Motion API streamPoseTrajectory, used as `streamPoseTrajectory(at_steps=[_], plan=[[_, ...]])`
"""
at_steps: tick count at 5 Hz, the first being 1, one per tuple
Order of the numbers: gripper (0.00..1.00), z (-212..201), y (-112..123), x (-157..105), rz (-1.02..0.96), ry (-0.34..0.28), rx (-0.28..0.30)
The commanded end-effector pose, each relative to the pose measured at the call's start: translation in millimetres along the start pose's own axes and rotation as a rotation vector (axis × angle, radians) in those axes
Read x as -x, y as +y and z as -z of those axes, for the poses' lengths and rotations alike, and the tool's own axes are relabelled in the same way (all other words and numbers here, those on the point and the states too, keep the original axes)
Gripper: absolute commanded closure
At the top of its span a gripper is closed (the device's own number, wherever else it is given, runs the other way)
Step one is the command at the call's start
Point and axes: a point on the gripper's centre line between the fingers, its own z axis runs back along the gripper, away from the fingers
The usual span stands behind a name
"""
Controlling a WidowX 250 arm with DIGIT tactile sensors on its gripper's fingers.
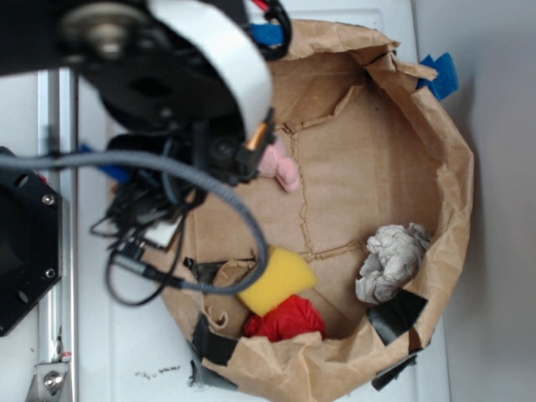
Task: Grab the pink bunny.
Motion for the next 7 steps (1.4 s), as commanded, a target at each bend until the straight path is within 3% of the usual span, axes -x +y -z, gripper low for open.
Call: streamPoseTrajectory(at_steps=[1,2,3,4,7], plan=[[0.00,46.6,14.3,-16.0,0.013,0.038,-0.018],[0.00,75.1,23.2,-9.0,0.073,-0.015,0.030],[0.00,102.2,27.6,-11.9,0.118,-0.027,0.008],[0.00,111.3,29.5,-11.9,0.116,-0.007,0.001],[0.00,110.9,25.9,-10.2,0.033,-0.043,0.036]])
